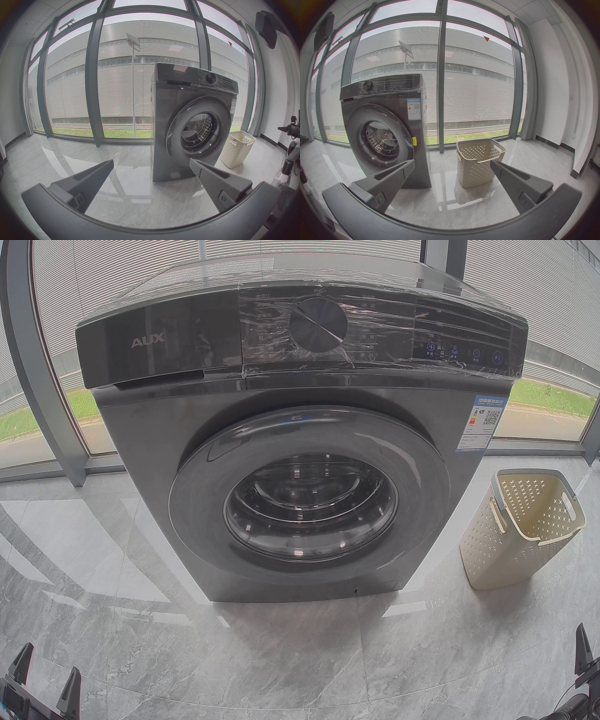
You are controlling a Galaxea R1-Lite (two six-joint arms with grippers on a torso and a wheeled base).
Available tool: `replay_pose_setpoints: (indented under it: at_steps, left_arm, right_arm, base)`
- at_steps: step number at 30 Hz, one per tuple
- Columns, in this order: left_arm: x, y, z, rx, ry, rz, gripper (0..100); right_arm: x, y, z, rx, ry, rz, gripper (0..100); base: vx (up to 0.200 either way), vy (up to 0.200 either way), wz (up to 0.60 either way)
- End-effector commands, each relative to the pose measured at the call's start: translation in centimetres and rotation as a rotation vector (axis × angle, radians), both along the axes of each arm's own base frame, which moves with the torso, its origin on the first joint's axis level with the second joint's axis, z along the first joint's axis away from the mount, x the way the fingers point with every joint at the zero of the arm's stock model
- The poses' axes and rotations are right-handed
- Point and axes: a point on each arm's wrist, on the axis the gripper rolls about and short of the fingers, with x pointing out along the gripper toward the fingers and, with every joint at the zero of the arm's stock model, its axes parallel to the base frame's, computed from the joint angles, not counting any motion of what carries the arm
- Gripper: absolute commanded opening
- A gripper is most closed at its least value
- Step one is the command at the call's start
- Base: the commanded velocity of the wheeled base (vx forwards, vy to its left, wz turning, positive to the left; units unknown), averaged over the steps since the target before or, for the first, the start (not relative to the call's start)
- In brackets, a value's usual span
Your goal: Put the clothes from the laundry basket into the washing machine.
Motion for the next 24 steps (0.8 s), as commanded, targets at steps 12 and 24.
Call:
replay_pose_setpoints:
  at_steps: [12, 24]
  left_arm:
    - [0.00, 0.00, -0.48, -0.001, 0.000, -0.001, 100]
    - [0.00, 0.00, -0.48, -0.001, 0.000, -0.001, 100]
  right_arm:
    - [0.09, 0.39, -0.78, 0.021, 0.030, 0.174, 100]
    - [-0.35, 0.89, -0.67, -0.030, 0.104, 0.408, 100]
  base:
    - [0.000, 0.000, 0.00]
    - [0.000, 0.000, 0.00]
